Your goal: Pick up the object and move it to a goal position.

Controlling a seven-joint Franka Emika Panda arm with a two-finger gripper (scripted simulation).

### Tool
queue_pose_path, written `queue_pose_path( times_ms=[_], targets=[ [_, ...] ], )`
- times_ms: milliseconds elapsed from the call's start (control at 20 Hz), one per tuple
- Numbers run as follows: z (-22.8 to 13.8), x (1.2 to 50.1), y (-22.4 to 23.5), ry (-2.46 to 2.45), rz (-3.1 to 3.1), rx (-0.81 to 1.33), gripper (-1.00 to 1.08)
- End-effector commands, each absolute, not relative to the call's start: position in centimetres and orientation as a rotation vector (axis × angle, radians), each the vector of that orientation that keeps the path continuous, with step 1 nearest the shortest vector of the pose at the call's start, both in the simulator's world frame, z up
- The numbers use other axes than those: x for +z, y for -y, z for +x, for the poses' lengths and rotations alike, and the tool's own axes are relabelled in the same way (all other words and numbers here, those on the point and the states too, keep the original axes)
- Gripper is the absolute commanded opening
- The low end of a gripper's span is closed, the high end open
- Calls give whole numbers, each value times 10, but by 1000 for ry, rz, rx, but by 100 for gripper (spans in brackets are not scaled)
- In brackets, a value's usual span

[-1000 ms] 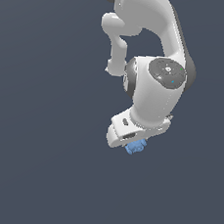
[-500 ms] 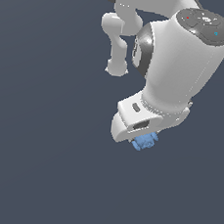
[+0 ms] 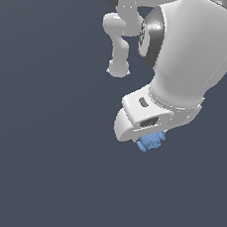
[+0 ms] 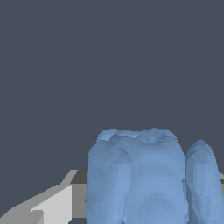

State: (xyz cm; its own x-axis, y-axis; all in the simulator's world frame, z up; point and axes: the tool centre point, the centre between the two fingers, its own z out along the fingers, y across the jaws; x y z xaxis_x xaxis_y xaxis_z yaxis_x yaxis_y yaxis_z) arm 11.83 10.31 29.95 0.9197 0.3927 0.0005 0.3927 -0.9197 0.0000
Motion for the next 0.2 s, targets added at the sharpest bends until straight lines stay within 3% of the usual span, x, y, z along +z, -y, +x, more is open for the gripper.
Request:
queue_pose_path(
  times_ms=[0,150],
  targets=[
    [119,301,-103,629,-3078,0,-100],
    [119,300,-103,629,-3078,0,-100]
  ],
)
